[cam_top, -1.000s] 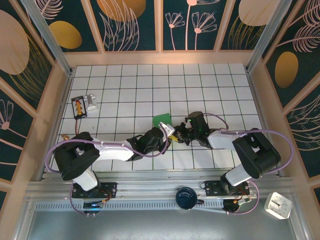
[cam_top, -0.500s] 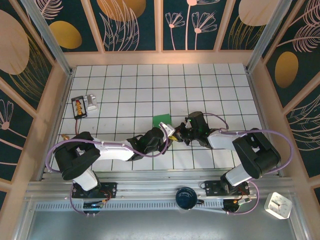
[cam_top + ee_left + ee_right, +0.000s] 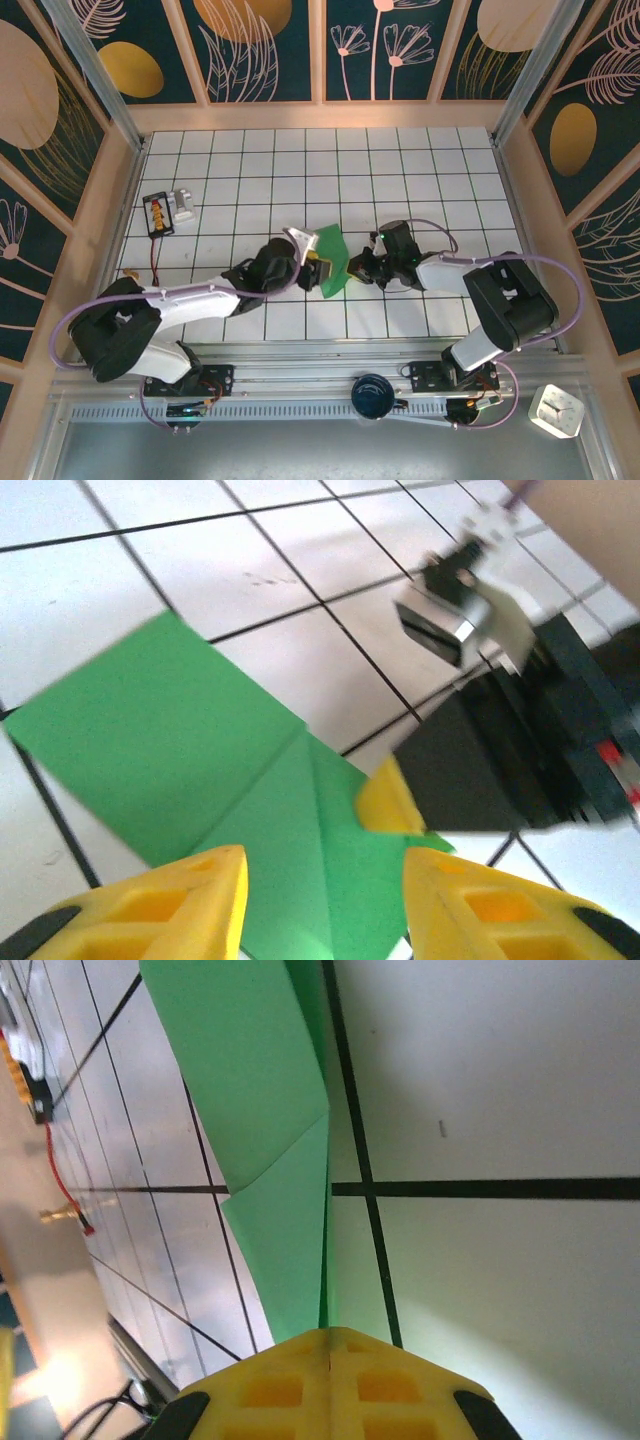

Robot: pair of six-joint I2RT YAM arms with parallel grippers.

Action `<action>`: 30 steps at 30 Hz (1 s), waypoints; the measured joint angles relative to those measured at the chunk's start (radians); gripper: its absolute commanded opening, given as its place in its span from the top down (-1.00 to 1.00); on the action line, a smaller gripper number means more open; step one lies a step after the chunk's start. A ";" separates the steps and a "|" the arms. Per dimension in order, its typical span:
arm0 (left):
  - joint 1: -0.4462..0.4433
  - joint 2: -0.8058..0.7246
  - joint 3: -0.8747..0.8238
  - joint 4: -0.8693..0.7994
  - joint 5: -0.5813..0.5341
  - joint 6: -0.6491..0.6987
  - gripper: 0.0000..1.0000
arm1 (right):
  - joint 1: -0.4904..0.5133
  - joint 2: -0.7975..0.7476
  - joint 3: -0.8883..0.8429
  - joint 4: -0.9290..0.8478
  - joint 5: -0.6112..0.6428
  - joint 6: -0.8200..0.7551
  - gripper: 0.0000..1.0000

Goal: Fold a paper plane with a square sheet of paper (pick it up from the middle)
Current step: Turn over the paper at the center of the table.

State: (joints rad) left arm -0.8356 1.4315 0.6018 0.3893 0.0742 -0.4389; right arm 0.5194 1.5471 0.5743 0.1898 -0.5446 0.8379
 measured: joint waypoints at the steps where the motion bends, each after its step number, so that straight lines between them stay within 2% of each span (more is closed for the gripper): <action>1: 0.019 0.012 0.008 0.000 0.019 -0.027 0.23 | 0.000 0.007 0.002 -0.002 -0.002 -0.021 1.00; 6: 0.072 0.166 0.112 -0.004 0.135 -0.161 0.44 | -0.009 0.047 0.006 -0.011 -0.015 -0.099 0.93; 12: 0.087 0.346 0.240 -0.014 0.213 -0.228 0.66 | -0.030 0.048 0.006 -0.008 -0.035 -0.126 0.84; 24: 0.087 0.438 0.246 -0.039 0.243 -0.267 0.74 | -0.035 0.047 -0.047 0.069 -0.069 -0.096 0.61; 30: 0.087 0.452 0.246 -0.041 0.240 -0.272 0.75 | -0.035 0.013 -0.109 0.126 -0.078 -0.050 0.58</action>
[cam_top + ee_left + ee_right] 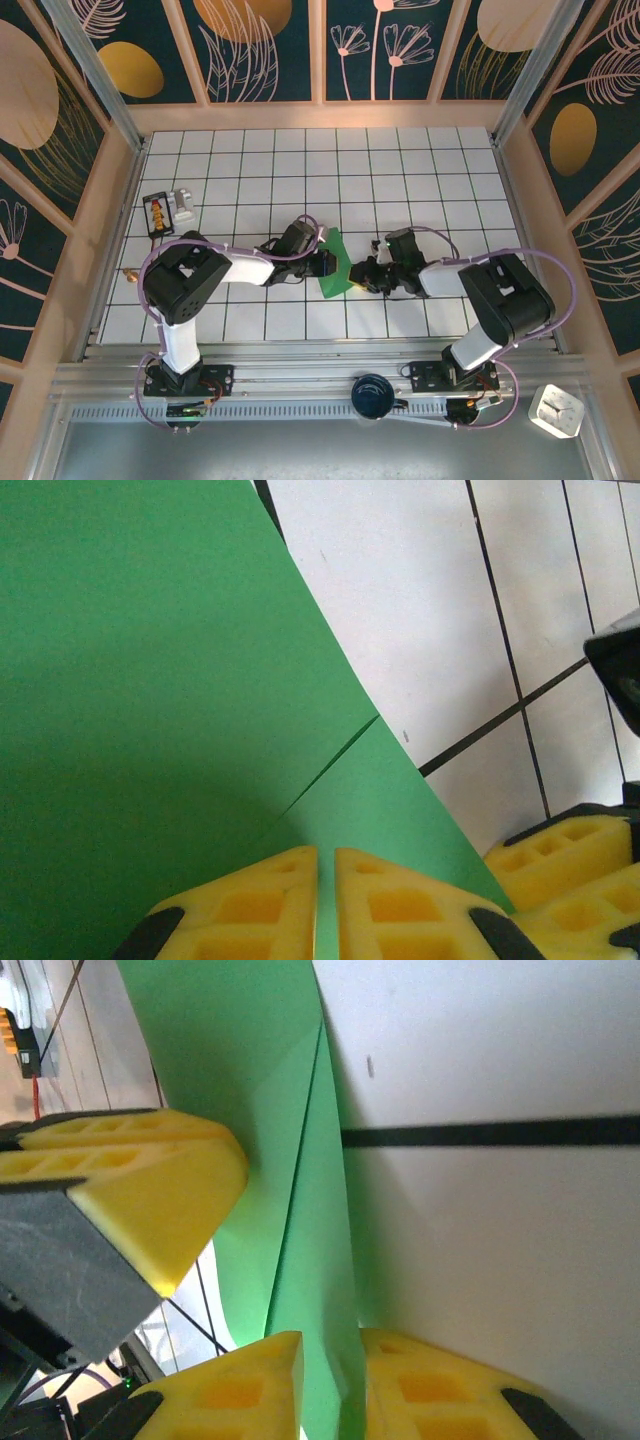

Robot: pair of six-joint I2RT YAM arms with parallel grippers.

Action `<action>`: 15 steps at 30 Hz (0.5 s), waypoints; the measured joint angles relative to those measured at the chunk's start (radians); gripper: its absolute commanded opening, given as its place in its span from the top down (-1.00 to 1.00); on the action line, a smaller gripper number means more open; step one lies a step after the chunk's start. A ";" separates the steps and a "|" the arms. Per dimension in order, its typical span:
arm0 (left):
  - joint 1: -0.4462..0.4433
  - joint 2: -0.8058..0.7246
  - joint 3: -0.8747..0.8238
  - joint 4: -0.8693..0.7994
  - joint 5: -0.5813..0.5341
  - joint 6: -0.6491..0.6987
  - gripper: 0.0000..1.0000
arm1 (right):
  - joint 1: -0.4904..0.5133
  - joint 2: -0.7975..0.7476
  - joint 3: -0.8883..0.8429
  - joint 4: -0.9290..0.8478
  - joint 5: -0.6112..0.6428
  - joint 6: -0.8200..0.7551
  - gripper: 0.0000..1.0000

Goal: Fold a paper plane with a square sheet of paper (pick it up from the middle)
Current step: Turn over the paper at the center of the table.

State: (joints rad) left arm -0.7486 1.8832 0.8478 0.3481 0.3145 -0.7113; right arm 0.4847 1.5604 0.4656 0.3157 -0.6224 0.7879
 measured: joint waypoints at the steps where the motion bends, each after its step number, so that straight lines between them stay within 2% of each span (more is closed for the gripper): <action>1: 0.000 0.000 0.000 0.001 0.000 -0.001 0.75 | 0.002 -0.005 -0.009 0.005 0.000 0.008 0.58; 8: 0.000 0.003 0.000 0.008 0.000 -0.001 0.75 | 0.034 -0.032 -0.048 0.048 0.028 0.068 0.68; 15: 0.000 0.004 0.000 0.008 0.001 -0.001 0.75 | 0.042 -0.051 -0.053 0.048 0.091 0.101 0.65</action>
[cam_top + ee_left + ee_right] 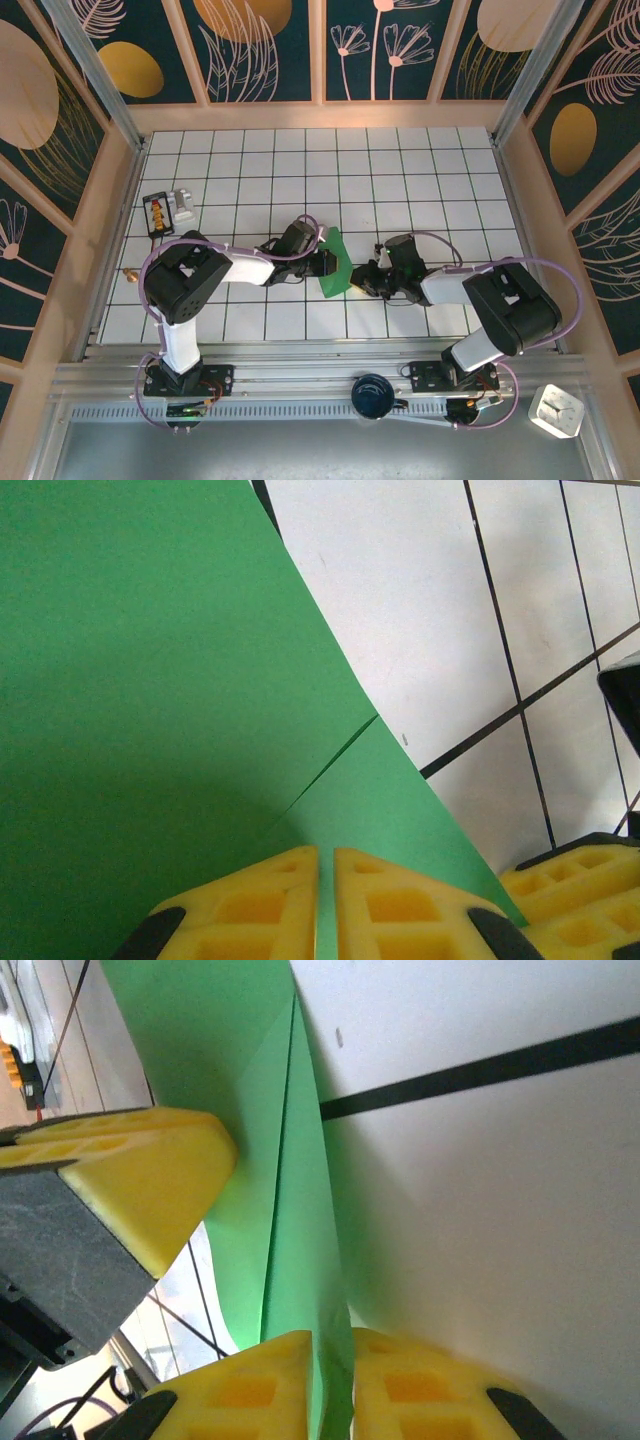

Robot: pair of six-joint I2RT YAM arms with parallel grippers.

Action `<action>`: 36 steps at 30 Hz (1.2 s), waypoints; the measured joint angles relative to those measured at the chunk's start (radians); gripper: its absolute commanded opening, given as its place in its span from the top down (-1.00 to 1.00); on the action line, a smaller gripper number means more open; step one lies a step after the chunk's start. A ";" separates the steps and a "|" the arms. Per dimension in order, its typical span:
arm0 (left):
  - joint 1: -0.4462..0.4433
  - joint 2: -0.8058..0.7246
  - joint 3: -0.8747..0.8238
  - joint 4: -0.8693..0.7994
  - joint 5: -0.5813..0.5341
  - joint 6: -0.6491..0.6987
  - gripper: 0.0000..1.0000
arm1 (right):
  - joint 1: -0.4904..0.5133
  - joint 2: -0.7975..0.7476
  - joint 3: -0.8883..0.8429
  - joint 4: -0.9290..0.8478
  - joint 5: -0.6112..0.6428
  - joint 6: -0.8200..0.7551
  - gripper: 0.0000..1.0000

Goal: Fold a paper plane with a square sheet of paper (pick it up from the middle)
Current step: Turn over the paper at the center of the table.

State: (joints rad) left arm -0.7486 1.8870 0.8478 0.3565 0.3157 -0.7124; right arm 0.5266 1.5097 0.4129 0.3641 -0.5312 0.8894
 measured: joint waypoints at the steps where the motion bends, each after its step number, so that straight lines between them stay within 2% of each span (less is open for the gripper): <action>1: 0.000 0.000 0.000 0.000 0.000 0.000 0.75 | 0.000 0.000 0.000 0.000 0.009 0.005 0.65; 4: 0.000 0.000 0.000 0.000 0.002 0.000 0.75 | 0.002 0.000 -0.002 0.002 0.029 0.013 0.66; 10: 0.000 0.001 0.002 0.000 0.002 0.000 0.71 | 0.005 -0.024 -0.009 0.005 0.060 0.034 0.87; 12: 0.000 0.001 0.003 0.000 0.005 -0.001 0.57 | 0.005 -0.034 -0.011 0.004 0.067 0.037 0.95; 15: -0.003 0.001 0.014 0.005 0.018 -0.004 0.23 | 0.006 -0.050 -0.008 -0.008 0.087 0.025 1.00; 18: -0.003 -0.011 0.020 0.006 0.018 -0.013 0.04 | 0.009 -0.065 0.035 -0.097 0.128 -0.040 1.00; 21: 0.021 -0.059 0.007 0.008 0.017 -0.033 -0.07 | 0.010 -0.083 0.132 -0.255 0.209 -0.155 1.00; 26: 0.113 -0.269 -0.051 0.014 0.004 -0.064 -0.13 | 0.031 -0.115 0.386 -0.547 0.414 -0.375 1.00; 30: 0.193 -0.385 -0.053 0.010 -0.014 -0.064 -0.14 | 0.132 -0.118 0.582 -0.739 0.622 -0.520 1.00; 36: 0.279 -0.413 -0.077 -0.031 -0.021 -0.064 -0.13 | 0.321 -0.011 0.732 -0.916 0.823 -0.634 1.00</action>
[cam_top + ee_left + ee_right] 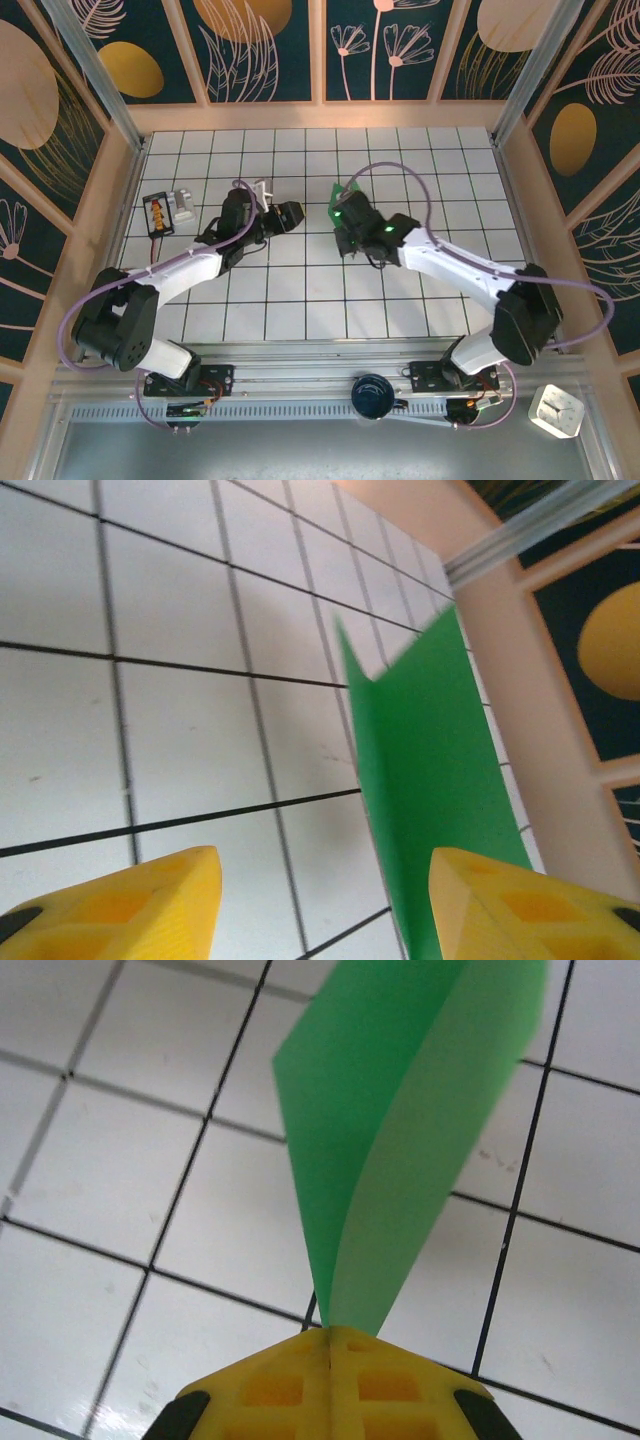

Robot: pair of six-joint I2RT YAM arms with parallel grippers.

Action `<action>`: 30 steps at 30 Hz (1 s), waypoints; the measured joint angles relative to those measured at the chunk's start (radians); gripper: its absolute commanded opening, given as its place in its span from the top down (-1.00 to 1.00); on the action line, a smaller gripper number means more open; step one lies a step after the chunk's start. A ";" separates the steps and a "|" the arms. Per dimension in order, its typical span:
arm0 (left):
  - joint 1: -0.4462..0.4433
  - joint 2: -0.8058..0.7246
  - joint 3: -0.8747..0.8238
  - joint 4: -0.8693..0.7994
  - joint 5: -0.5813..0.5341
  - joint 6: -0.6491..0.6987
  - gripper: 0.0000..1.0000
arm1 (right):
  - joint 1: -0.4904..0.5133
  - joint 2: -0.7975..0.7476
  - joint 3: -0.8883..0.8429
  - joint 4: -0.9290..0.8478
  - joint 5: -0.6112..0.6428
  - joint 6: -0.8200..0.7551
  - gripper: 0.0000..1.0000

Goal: Fold a paper plane with a square sheet of paper (pick it up from the middle)
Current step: Turn over the paper at the center of the table.

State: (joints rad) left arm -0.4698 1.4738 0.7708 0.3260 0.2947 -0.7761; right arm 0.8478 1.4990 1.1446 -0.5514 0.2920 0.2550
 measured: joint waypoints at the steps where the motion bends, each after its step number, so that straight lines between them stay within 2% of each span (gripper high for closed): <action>1: 0.010 0.000 -0.009 -0.010 0.000 0.000 -0.13 | 0.026 0.031 0.001 -0.017 0.016 -0.011 1.00; 5: 0.026 0.000 -0.023 -0.053 -0.002 0.000 -0.11 | 0.100 0.124 -0.014 -0.054 0.019 -0.031 1.00; 10: 0.026 0.000 -0.023 -0.078 0.039 0.000 -0.08 | 0.154 0.138 -0.078 -0.018 -0.061 -0.033 0.97; 19: 0.026 0.036 -0.023 -0.042 0.160 -0.060 0.11 | 0.160 0.135 -0.210 0.156 -0.194 -0.029 0.91; 25: 0.007 0.172 -0.001 0.037 0.254 -0.123 0.34 | 0.160 0.135 -0.225 0.228 -0.226 -0.012 0.90; 30: -0.039 0.310 0.068 0.055 0.312 -0.135 0.39 | 0.160 0.135 -0.225 0.262 -0.241 -0.001 0.88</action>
State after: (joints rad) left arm -0.5083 1.7836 0.8391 0.3813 0.6064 -0.9112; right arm 1.0080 1.6344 0.9195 -0.2890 0.0505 0.2539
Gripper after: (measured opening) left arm 0.306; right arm 0.059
